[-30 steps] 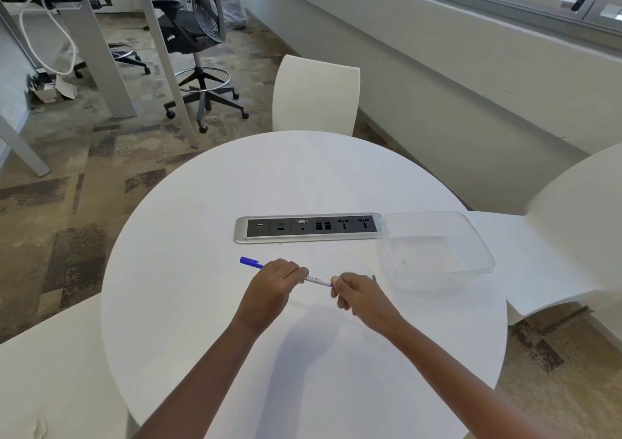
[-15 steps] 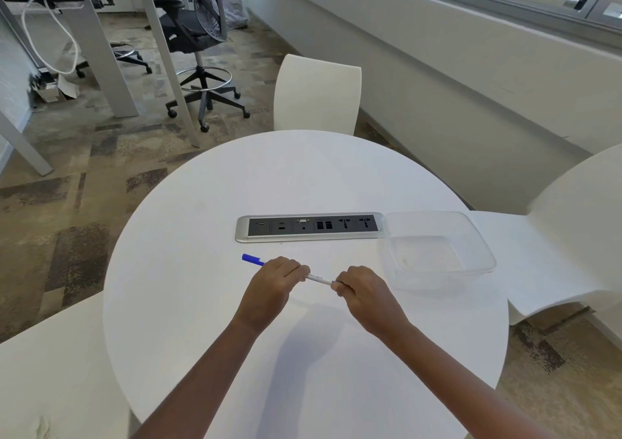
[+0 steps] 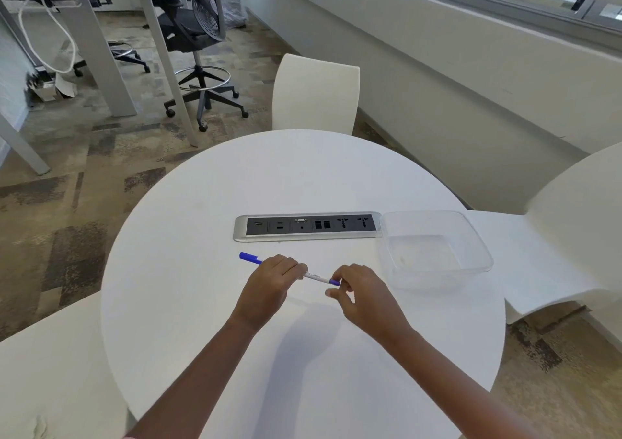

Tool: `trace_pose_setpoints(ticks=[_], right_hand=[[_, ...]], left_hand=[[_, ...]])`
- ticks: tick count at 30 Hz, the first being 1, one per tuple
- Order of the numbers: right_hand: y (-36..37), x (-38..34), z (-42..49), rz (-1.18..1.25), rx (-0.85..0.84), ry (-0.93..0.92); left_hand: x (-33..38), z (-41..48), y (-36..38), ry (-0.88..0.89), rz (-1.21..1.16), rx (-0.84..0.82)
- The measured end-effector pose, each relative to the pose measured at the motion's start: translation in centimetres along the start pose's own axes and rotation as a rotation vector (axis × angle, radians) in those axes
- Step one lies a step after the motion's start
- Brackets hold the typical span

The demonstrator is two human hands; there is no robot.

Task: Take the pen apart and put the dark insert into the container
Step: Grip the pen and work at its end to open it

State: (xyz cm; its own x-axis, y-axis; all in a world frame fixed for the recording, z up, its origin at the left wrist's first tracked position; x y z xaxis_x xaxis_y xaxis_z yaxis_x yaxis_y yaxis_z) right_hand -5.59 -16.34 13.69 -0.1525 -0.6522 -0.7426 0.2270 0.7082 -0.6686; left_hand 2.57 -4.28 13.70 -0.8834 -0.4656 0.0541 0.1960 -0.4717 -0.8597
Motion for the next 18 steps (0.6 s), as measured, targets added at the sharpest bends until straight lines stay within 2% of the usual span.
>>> trace_pose_setpoints(ticks=[2,5,8,14,16,18], right_hand=[[-0.1,-0.7,-0.1,-0.125,0.033,-0.102],[-0.1,-0.7,0.2,-0.109,0.027,-0.084],[0.1,0.3,0.4,0.134,-0.034,0.117],[1.6,2.5,0.0,0.927,-0.089,0.673],[2.1,2.8,-0.2,1.026,-0.080,0.740],[1.7,2.8,-0.1,0.892,-0.045,0.645]], left_hand=[[0.1,0.0,0.0,0.005,0.000,-0.006],[0.2,-0.1,0.0,-0.002,-0.003,-0.010],[0.2,-0.2,0.1,-0.004,-0.009,-0.011],[0.4,-0.1,-0.1,0.005,-0.011,0.000],[0.5,-0.1,0.0,0.012,-0.013,-0.003],[0.5,-0.1,0.1,0.010,-0.013,-0.009]])
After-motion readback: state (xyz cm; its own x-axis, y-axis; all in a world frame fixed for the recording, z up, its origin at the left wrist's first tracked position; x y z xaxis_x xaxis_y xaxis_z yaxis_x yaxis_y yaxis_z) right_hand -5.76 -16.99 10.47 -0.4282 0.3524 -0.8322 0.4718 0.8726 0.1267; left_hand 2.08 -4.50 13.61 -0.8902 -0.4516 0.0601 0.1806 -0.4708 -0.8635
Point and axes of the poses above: each hand's wrist, its own z-axis towards the middle knuckle, its own y-axis out of the palm, x = y × z, the point moved 6 cm from there along z, towards the middle knuckle, and after that the axes turned 13 degrees about z, right-handed, at the moved point
